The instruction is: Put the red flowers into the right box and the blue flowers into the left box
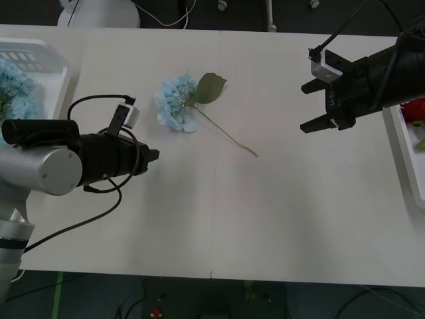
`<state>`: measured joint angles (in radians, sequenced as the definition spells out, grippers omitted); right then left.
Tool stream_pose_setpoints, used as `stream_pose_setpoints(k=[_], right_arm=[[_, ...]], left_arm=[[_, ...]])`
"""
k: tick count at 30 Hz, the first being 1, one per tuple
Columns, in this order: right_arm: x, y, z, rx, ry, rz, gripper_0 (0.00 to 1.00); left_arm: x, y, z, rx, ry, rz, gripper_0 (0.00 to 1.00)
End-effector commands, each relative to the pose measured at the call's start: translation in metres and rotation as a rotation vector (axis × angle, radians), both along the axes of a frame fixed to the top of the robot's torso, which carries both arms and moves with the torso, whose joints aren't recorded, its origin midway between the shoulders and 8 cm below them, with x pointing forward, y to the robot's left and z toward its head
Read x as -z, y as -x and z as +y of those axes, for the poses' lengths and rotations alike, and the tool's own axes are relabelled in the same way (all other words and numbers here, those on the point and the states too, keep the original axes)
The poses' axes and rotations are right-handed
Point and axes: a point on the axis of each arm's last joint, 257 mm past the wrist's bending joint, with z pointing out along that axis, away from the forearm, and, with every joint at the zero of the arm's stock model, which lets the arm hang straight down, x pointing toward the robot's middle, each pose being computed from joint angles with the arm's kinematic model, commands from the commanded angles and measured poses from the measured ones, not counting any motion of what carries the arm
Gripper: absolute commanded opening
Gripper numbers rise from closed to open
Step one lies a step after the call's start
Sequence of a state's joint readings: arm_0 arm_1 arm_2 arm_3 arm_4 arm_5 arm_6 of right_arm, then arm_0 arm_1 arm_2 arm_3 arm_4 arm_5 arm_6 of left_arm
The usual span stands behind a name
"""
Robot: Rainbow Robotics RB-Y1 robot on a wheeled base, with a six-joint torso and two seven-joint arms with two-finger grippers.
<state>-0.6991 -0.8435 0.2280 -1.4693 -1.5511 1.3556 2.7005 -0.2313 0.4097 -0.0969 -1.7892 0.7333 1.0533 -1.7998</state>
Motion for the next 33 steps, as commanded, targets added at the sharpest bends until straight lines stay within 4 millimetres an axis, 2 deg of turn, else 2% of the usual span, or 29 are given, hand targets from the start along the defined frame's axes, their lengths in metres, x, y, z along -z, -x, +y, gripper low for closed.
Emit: stream_pose_setpoints(k=[1, 10, 16, 24, 27, 28, 29, 30, 33], right_arm=[[-0.007, -0.001, -0.012, 0.001, 0.043, -0.036, 0.9], [-0.007, -0.001, -0.012, 0.004, 0.041, -0.038, 0.9], [-0.008, -0.002, -0.012, 0.006, 0.039, -0.041, 0.9], [-0.008, -0.003, -0.011, 0.006, 0.037, -0.042, 0.9], [-0.008, -0.002, -0.011, 0.005, 0.035, -0.041, 0.9], [-0.007, -0.002, -0.011, 0.005, 0.036, -0.04, 0.9], [-0.007, -0.002, -0.011, 0.005, 0.036, -0.04, 0.9], [-0.007, -0.002, -0.011, 0.005, 0.036, -0.04, 0.9], [-0.007, -0.002, -0.011, 0.005, 0.036, -0.04, 0.9]], left_arm=[[-0.034, -0.036, -0.014, -0.03, 0.071, -0.031, 1.0], [-0.045, -0.086, -0.031, -0.092, 0.154, -0.076, 1.0], [-0.041, -0.12, -0.053, -0.113, 0.137, -0.125, 1.0], [-0.021, -0.143, -0.087, -0.117, 0.13, -0.138, 1.0], [-0.02, -0.149, -0.091, -0.123, 0.125, -0.137, 1.0], [-0.019, -0.151, -0.091, -0.127, 0.123, -0.142, 0.8], [-0.019, -0.152, -0.091, -0.131, 0.123, -0.144, 0.42], [-0.02, -0.153, -0.09, -0.133, 0.125, -0.149, 0.0], [-0.021, -0.154, -0.089, -0.14, 0.129, -0.156, 0.0]])
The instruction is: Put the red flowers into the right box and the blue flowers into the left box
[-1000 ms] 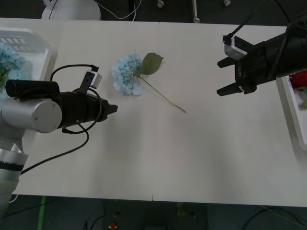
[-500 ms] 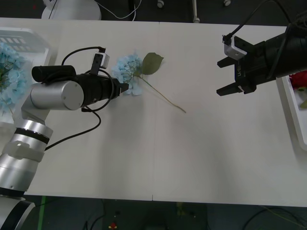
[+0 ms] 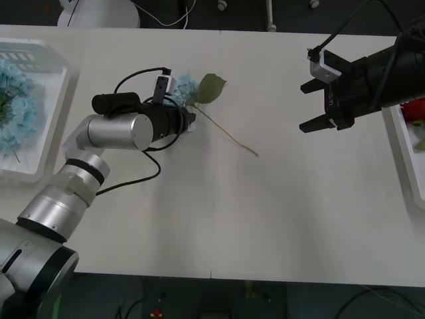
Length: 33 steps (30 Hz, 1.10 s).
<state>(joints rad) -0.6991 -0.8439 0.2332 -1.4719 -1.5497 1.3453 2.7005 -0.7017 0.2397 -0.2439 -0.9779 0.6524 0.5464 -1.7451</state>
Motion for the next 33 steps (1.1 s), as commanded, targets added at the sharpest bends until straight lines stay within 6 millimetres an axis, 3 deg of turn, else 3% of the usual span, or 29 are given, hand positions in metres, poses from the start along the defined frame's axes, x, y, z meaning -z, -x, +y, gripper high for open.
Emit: stream_pose_setpoints(k=[1, 5, 7, 16, 33], right_arm=[[-0.008, -0.001, -0.012, 0.003, 0.036, -0.034, 0.9], [-0.008, -0.001, -0.012, 0.003, 0.036, -0.034, 0.9], [-0.008, -0.001, -0.012, 0.003, 0.036, -0.034, 0.98], [-0.008, -0.001, -0.012, 0.003, 0.036, -0.034, 1.0], [-0.008, -0.001, -0.012, 0.003, 0.036, -0.034, 1.0]], left_arm=[[-0.035, -0.012, -0.025, 0.001, 0.055, -0.051, 0.0], [-0.031, -0.012, -0.016, -0.014, 0.065, -0.041, 0.0], [-0.031, -0.01, -0.012, -0.017, 0.071, -0.042, 0.0], [-0.024, 0.009, 0.046, -0.01, -0.037, -0.068, 0.0], [-0.074, 0.071, 0.165, 0.18, -0.312, -0.069, 0.0]])
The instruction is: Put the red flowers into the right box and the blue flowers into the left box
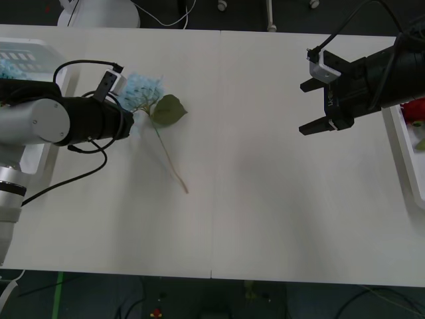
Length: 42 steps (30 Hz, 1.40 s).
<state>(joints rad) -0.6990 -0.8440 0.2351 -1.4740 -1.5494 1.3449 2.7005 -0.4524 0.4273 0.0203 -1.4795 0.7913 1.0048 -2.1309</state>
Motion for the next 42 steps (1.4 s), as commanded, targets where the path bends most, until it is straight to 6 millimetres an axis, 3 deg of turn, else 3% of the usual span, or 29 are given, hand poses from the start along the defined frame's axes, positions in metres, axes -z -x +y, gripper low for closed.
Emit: stream_pose_setpoints(k=[1, 5, 13, 14, 15, 18, 21, 25, 33, 39, 42], right_arm=[[-0.008, -0.001, -0.013, 0.005, 0.035, -0.034, 1.0], [-0.008, -0.001, -0.013, 0.005, 0.035, -0.034, 1.0], [-0.008, -0.001, -0.013, 0.005, 0.035, -0.034, 1.0], [-0.008, -0.001, -0.013, 0.005, 0.035, -0.034, 1.0], [-0.008, -0.001, -0.013, 0.005, 0.035, -0.034, 1.0], [-0.008, -0.001, -0.013, 0.005, 0.035, -0.034, 1.0], [-0.008, -0.001, -0.013, 0.005, 0.035, -0.034, 1.0], [-0.008, -0.001, -0.013, 0.005, 0.035, -0.034, 1.0], [-0.008, -0.001, -0.013, 0.005, 0.035, -0.034, 1.0], [-0.008, -0.001, -0.013, 0.005, 0.035, -0.034, 1.0], [-0.008, -0.001, -0.013, 0.005, 0.035, -0.034, 1.0]], left_arm=[[-0.028, 0.01, 0.056, 0.023, -0.082, -0.054, 0.0], [-0.026, 0.017, 0.077, 0.033, -0.112, -0.076, 0.0], [0.012, 0.038, 0.094, 0.054, -0.163, -0.074, 0.0], [0.014, 0.038, 0.093, 0.056, -0.166, -0.076, 0.16], [0.016, 0.039, 0.091, 0.059, -0.163, -0.072, 0.4], [0.011, 0.036, 0.088, 0.055, -0.146, -0.085, 0.75], [0.01, 0.039, 0.084, 0.053, -0.1, -0.08, 1.0], [0.011, 0.052, 0.088, 0.027, 0.02, -0.065, 1.0], [0.0, 0.102, 0.084, 0.075, 0.217, 0.027, 1.0], [-0.019, 0.124, 0.063, 0.009, 0.285, 0.103, 1.0], [-0.023, 0.13, 0.036, -0.079, 0.364, 0.195, 1.0]])
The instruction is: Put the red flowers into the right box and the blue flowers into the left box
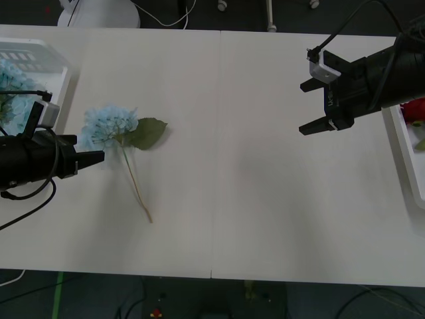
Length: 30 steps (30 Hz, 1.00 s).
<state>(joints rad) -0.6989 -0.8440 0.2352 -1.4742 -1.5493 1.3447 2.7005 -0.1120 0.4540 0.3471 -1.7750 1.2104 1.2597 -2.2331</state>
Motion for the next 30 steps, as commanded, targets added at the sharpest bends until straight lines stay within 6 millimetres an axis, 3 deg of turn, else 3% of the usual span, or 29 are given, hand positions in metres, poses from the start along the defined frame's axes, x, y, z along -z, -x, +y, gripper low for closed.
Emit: stream_pose_setpoints(k=[1, 5, 8, 13, 18, 23, 30], right_arm=[[-0.008, -0.001, -0.013, 0.005, 0.035, -0.034, 1.0], [-0.008, -0.001, -0.013, 0.005, 0.035, -0.034, 1.0], [-0.008, -0.001, -0.013, 0.005, 0.035, -0.034, 1.0], [-0.008, -0.001, -0.013, 0.005, 0.035, -0.034, 1.0], [-0.008, -0.001, -0.013, 0.005, 0.035, -0.034, 1.0], [-0.008, -0.001, -0.013, 0.005, 0.035, -0.034, 1.0], [-0.008, -0.001, -0.013, 0.005, 0.035, -0.034, 1.0]], left_arm=[[-0.009, 0.013, -0.024, -0.145, 0.094, 0.172, 1.0], [-0.007, 0.008, -0.048, -0.291, 0.128, 0.26, 1.0], [0.005, -0.002, -0.065, -0.407, 0.122, 0.309, 1.0], [0.025, -0.02, -0.077, -0.549, 0.087, 0.331, 1.0], [0.041, -0.048, -0.068, -0.658, -0.006, 0.297, 1.0], [0.051, -0.071, -0.04, -0.736, -0.021, 0.265, 1.0], [0.075, -0.08, -0.031, -0.729, -0.047, 0.258, 1.0]])
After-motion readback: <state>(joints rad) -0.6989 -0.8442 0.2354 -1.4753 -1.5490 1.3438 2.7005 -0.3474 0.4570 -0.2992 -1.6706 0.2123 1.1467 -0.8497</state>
